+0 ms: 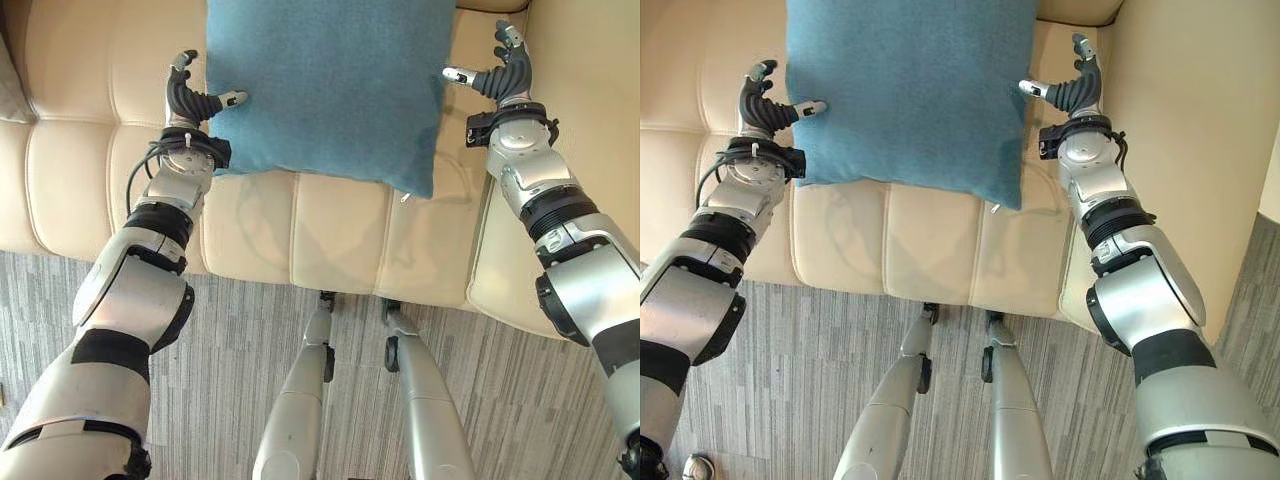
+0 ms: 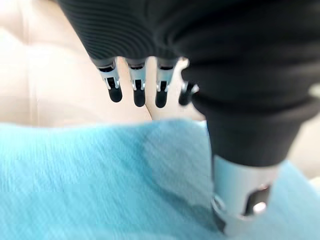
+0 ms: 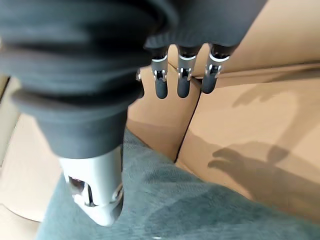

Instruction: Pick up all the scattered cushions and arrange them neatly on the sofa.

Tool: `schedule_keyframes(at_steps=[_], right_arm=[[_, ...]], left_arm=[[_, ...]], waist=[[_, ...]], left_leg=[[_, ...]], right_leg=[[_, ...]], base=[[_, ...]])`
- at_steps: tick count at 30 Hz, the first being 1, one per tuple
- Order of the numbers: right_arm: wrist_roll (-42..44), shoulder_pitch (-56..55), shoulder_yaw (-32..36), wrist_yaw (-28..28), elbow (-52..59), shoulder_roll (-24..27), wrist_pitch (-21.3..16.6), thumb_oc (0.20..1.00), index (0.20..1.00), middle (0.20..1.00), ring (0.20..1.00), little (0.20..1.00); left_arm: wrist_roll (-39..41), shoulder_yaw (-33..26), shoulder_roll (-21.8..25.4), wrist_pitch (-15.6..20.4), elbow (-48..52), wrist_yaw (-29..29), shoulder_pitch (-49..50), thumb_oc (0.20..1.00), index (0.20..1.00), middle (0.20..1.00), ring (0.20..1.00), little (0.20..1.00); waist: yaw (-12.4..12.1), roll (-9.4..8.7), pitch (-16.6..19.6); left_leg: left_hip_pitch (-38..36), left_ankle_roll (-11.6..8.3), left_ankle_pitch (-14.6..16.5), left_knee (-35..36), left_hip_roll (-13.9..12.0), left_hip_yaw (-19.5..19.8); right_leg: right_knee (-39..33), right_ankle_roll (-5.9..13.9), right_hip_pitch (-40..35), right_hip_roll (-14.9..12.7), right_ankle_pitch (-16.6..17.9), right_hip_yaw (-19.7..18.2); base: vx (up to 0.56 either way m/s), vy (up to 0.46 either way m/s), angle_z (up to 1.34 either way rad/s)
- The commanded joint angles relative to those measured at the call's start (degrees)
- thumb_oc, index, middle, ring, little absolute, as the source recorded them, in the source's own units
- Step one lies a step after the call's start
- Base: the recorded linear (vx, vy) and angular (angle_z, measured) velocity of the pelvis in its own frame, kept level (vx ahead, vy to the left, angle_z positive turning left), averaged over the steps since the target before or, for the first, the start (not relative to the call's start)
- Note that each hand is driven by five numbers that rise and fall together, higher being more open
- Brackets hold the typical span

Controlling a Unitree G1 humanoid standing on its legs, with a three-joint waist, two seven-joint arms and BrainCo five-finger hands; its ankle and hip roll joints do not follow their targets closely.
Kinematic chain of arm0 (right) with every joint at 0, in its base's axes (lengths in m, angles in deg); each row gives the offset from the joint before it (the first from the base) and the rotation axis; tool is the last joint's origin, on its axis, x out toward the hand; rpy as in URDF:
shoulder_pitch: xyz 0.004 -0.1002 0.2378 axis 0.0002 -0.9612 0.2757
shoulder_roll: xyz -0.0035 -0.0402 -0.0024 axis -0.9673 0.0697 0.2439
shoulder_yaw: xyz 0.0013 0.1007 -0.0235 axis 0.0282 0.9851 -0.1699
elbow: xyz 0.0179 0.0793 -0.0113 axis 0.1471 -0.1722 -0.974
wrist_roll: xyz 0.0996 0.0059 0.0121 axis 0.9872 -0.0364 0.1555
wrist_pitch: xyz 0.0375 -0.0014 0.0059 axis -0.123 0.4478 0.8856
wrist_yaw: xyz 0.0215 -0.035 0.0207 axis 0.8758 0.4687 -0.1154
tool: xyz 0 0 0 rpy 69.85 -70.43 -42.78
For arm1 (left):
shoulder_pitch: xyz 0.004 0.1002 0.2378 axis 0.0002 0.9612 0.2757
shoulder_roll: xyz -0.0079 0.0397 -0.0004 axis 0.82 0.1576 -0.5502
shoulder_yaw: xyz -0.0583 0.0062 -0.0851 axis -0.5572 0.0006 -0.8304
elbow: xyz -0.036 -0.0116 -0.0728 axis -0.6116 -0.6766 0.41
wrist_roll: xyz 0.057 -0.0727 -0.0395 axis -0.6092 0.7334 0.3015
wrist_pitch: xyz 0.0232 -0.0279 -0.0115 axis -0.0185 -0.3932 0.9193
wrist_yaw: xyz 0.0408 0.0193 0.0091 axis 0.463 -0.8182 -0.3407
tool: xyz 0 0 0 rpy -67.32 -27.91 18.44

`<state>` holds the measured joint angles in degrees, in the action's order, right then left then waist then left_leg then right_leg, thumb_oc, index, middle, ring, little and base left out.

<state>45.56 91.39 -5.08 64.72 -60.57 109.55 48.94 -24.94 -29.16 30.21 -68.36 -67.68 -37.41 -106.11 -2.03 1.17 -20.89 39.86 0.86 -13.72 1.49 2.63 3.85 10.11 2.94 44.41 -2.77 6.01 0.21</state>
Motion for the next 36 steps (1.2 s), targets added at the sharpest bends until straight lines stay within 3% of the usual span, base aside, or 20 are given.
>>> schedule_keyframes(at_steps=[1, 3, 5, 10, 13, 14, 15, 17, 25, 27, 30, 32, 33, 35, 36], right_arm=[[0.6, -2.2, 2.8, 0.0, 6.2, -1.2, -3.5, 1.0, 1.0, 1.0, 1.0, 1.0], [-2.7, -11.3, 7.2, -0.5, 17.7, 1.2, -4.5, 1.0, 1.0, 1.0, 1.0, 1.0], [-3.8, -14.3, 8.7, -0.6, 21.2, 1.8, -4.5, 1.0, 1.0, 1.0, 1.0, 1.0], [-6.5, -37.0, 19.0, -5.8, 38.6, 2.2, -6.0, 1.0, 1.0, 1.0, 1.0, 1.0], [-7.4, -50.5, 23.2, -10.8, 45.6, 0.0, -6.2, 1.0, 1.0, 1.0, 1.0, 1.0], [-10.8, -62.1, 25.5, -15.1, 49.1, -1.3, -4.9, 1.0, 1.0, 1.0, 1.0, 1.0], [-10.8, -62.4, 25.5, -15.1, 49.3, -1.3, -4.8, 1.0, 1.0, 1.0, 1.0, 1.0], [-15.4, -74.5, 28.0, -19.3, 45.5, -3.9, -3.0, 1.0, 1.0, 1.0, 1.0, 1.0], [-23.6, -81.8, 26.7, -20.0, 26.7, -6.0, -0.1, 1.0, 1.0, 1.0, 1.0, 1.0], [-23.2, -81.4, 26.5, -19.6, 24.0, -6.3, 0.3, 1.0, 1.0, 1.0, 1.0, 1.0], [-22.4, -81.3, 26.2, -19.2, 22.4, -6.7, 0.1, 1.0, 1.0, 1.0, 1.0, 1.0], [-22.1, -81.7, 26.0, -18.9, 22.5, -6.8, -0.1, 1.0, 1.0, 1.0, 1.0, 1.0], [-21.7, -81.4, 25.7, -18.6, 21.8, -7.0, -0.1, 1.0, 1.0, 1.0, 1.0, 1.0], [-21.5, -81.1, 25.5, -18.3, 21.5, -7.0, 0.0, 1.0, 1.0, 1.0, 1.0, 1.0], [-21.6, -80.8, 24.9, -18.1, 21.6, -6.3, 0.1, 1.0, 1.0, 1.0, 1.0, 1.0]], left_arm=[[4.0, -3.3, 2.4, 4.1, 3.6, -0.2, 0.1, 1.0, 1.0, 1.0, 1.0, 1.0], [4.7, -8.2, 4.3, 6.3, 15.4, 0.2, 9.8, 1.0, 1.0, 1.0, 1.0, 1.0], [4.0, -9.7, 5.1, 6.6, 19.2, 0.0, 13.0, 1.0, 1.0, 1.0, 1.0, 1.0], [1.0, -19.2, 5.4, 7.0, 34.4, 2.6, 34.8, 1.0, 1.0, 1.0, 1.0, 1.0], [0.5, -23.9, 1.6, 6.1, 39.2, 6.2, 48.1, 1.0, 1.0, 1.0, 1.0, 1.0], [-0.7, -27.2, -1.9, 4.2, 41.7, 9.8, 60.5, 1.0, 1.0, 1.0, 1.0, 1.0], [-0.8, -27.2, -1.9, 4.1, 42.0, 9.8, 60.9, 1.0, 1.0, 1.0, 1.0, 1.0], [-3.7, -30.7, -6.4, 0.8, 38.3, 13.4, 72.3, 1.0, 1.0, 1.0, 1.0, 1.0], [-13.7, -29.5, -10.4, -2.6, 26.2, 15.8, 82.4, 1.0, 1.0, 1.0, 1.0, 1.0], [-13.5, -29.7, -9.6, -2.6, 25.1, 15.0, 81.8, 1.0, 1.0, 1.0, 1.0, 1.0], [-13.5, -29.4, -9.1, -2.5, 24.1, 14.4, 80.7, 1.0, 1.0, 1.0, 1.0, 1.0], [-11.7, -29.2, -9.6, -2.1, 23.7, 13.6, 80.4, 1.0, 1.0, 1.0, 1.0, 1.0], [-11.1, -29.1, -9.9, -2.0, 22.9, 13.4, 80.0, 1.0, 1.0, 1.0, 1.0, 1.0], [-10.4, -29.3, -10.3, -1.8, 22.9, 13.2, 79.9, 1.0, 1.0, 1.0, 1.0, 1.0], [-11.1, -28.5, -10.4, -1.7, 22.8, 12.8, 79.5, 1.0, 1.0, 1.0, 1.0, 1.0]], waist=[[-0.6, -1.4, 0.9], [-0.6, -1.35, 1.0], [-0.6, -1.36, 1.2], [-0.4, -1.66, 2.7], [0.0, -2.27, 4.0], [0.5, -2.65, 5.5], [0.6, -2.64, 5.6], [1.5, -3.0, 7.8], [2.7, -3.04, 11.7], [2.7, -2.51, 10.7], [2.6, -1.66, 10.1], [1.9, -1.92, 10.8], [1.5, -2.34, 11.3], [1.3, -2.7, 11.3], [0.9, -2.99, 11.6]], left_leg=[[-5.4, -4.06, 4.2, 2.5, 0.9, -2.8], [-8.3, -4.23, 4.6, 2.8, 1.0, -3.1], [-9.0, -4.23, 4.4, 3.0, 0.9, -3.1], [-15.0, -3.87, 5.8, 3.4, 1.1, -3.2], [-18.5, -3.3, 7.0, 3.5, 1.3, -3.4], [-22.1, -2.74, 8.1, 3.3, 1.3, -3.9], [-22.3, -2.73, 8.1, 3.3, 1.3, -3.9], [-26.6, -1.61, 9.7, 2.0, 1.5, -4.3], [-35.2, 0.36, 13.1, 0.3, 0.8, -8.1], [-35.5, 0.64, 12.4, 0.2, -0.2, -8.1], [-34.9, 0.69, 11.2, -0.2, -1.5, -7.5], [-33.9, 0.04, 9.9, 0.1, -2.1, -6.7], [-33.5, -0.29, 9.5, 0.2, -1.9, -6.6], [-32.9, -0.71, 8.6, 0.2, -2.1, -6.5], [-30.8, -1.44, 6.5, 1.2, -2.6, -6.1]], right_leg=[[-3.2, 3.4, -7.3, -0.6, -3.4, -0.8], [-3.8, 3.19, -10.1, -0.4, -3.3, -0.9], [-4.3, 3.16, -10.9, -0.4, -3.0, -0.9], [-5.6, 3.16, -17.6, -0.7, -3.1, -0.3], [-6.2, 3.39, -21.6, -1.2, -3.2, 0.3], [-6.8, 3.75, -25.7, -1.7, -3.4, 0.7], [-6.9, 3.76, -26.0, -1.7, -3.4, 0.7], [-6.7, 4.14, -30.6, -1.9, -3.8, 1.5], [-4.4, 5.67, -35.6, -1.4, -2.9, -1.2], [1.5, 6.09, -34.5, -0.5, -3.3, -1.1], [9.6, 4.97, -35.0, 0.9, -7.4, -1.0], [13.8, 3.81, -36.1, 2.1, -8.4, -2.0], [9.8, 3.19, -38.7, 2.2, -10.9, -1.8], [7.7, 2.63, -39.1, 2.4, -10.9, -1.7], [1.0, 1.14, -40.7, 4.0, -13.1, -3.1]], base=[[-0.04, -0.013, -0.09], [0.0, 0.0, 0.0], [-0.01, 0.004, -0.02], [0.04, 0.009, -0.02], [0.08, 0.034, -0.1], [0.1, 0.055, -0.06], [0.1, 0.076, -0.01], [0.07, 0.06, -0.1], [0.02, 0.083, -0.4], [-0.16, -0.041, -0.69], [-0.2, -0.069, -0.11], [-0.22, -0.217, 0.06], [-0.21, -0.247, -0.09], [-0.16, -0.175, 0.06], [-0.3, -0.247, 0.04]])
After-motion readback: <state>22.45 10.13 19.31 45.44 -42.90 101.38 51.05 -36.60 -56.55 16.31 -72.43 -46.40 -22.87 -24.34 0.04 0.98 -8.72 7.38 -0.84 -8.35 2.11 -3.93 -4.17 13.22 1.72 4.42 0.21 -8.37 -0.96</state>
